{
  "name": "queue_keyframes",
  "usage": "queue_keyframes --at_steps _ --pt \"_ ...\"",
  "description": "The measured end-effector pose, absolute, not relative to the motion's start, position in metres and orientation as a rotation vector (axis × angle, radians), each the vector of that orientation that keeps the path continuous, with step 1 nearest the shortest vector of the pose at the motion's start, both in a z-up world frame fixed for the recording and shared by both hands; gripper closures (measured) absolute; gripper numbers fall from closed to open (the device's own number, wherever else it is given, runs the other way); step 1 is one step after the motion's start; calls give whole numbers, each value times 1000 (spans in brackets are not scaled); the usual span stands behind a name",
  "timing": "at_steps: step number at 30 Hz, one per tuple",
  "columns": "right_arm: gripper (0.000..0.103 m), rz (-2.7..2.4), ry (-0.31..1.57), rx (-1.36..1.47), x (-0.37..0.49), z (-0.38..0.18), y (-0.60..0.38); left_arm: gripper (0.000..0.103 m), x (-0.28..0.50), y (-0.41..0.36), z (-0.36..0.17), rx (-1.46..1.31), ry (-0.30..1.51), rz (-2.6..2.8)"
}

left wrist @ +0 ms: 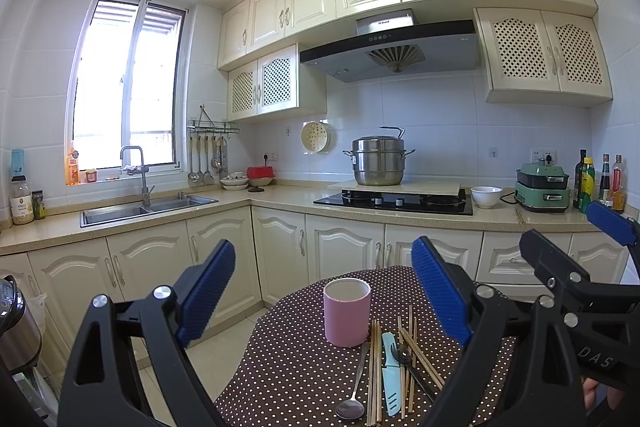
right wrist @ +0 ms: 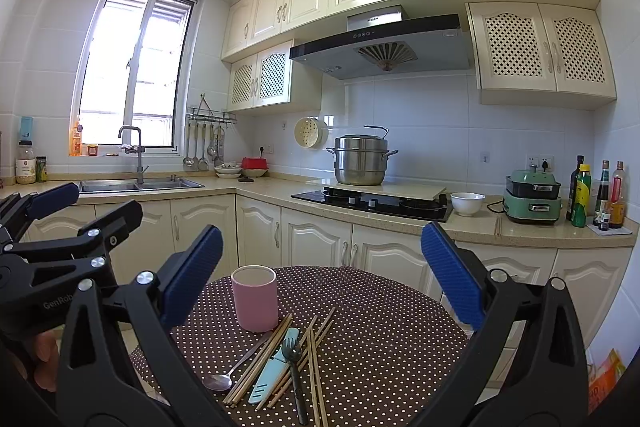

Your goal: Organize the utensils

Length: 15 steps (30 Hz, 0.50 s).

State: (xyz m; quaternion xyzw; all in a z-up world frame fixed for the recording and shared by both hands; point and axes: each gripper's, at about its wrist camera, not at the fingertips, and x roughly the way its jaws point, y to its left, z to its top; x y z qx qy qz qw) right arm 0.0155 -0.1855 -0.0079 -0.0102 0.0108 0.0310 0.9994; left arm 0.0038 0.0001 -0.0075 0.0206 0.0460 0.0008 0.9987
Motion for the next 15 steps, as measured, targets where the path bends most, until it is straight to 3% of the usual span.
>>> queue_keyframes --at_steps 15 --pt "5 69 68 -10 32 -13 -181 15 21 2 -15 47 132 17"
